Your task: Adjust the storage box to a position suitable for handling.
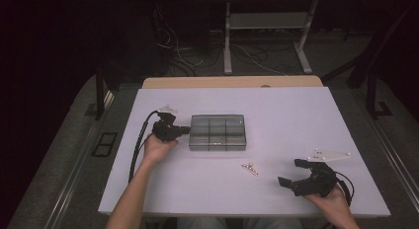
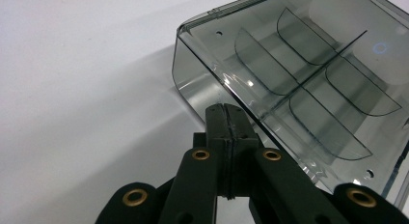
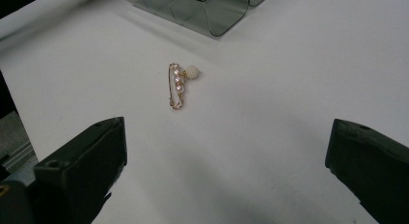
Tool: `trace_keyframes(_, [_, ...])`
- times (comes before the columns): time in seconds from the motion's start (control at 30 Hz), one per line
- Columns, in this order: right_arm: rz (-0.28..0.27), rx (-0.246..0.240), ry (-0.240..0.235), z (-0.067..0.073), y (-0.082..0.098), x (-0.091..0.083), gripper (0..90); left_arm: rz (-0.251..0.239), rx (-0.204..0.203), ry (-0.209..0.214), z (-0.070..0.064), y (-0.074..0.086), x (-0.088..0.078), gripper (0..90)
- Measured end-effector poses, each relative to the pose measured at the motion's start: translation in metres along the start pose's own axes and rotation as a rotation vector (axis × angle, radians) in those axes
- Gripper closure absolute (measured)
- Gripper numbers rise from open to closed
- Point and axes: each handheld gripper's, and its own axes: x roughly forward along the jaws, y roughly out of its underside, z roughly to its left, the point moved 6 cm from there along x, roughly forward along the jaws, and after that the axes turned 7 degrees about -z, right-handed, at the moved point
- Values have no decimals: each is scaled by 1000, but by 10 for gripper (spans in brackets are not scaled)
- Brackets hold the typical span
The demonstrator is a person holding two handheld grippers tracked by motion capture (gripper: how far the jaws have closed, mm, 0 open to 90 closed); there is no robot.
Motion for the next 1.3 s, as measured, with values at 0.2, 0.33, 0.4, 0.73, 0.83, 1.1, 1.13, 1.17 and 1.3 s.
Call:
trace_keyframes(0.2, [2, 2, 1, 0, 0, 0, 8, -6, 7, 8, -4, -1, 2, 889])
trace_keyframes(0.33, [2, 1, 2, -1, 0, 0, 7, -6, 18, 21, -9, -3, 4, 889])
trace_keyframes(0.4, [2, 2, 1, -1, 0, 0, 8, 5, 32, 22, -12, -4, 5, 889])
trace_keyframes(0.73, [1, 4, 2, -1, 0, 0, 7, 4, 51, 45, -21, -9, 11, 889])
trace_keyframes(0.83, [1, 6, 2, -1, 0, 0, 7, 5, 61, 57, -25, -10, 14, 889])
trace_keyframes(1.1, [1, 5, 3, -1, 0, 0, 7, 16, 88, 84, -38, -11, 20, 889])
trace_keyframes(1.13, [1, 5, 3, -1, 0, 0, 7, 15, 89, 87, -39, -12, 21, 889])
trace_keyframes(1.17, [1, 4, 2, -1, 0, 0, 7, 19, 93, 89, -41, -12, 22, 889])
trace_keyframes(1.3, [1, 4, 1, -1, 0, -1, 8, 23, 107, 104, -46, -13, 26, 889])
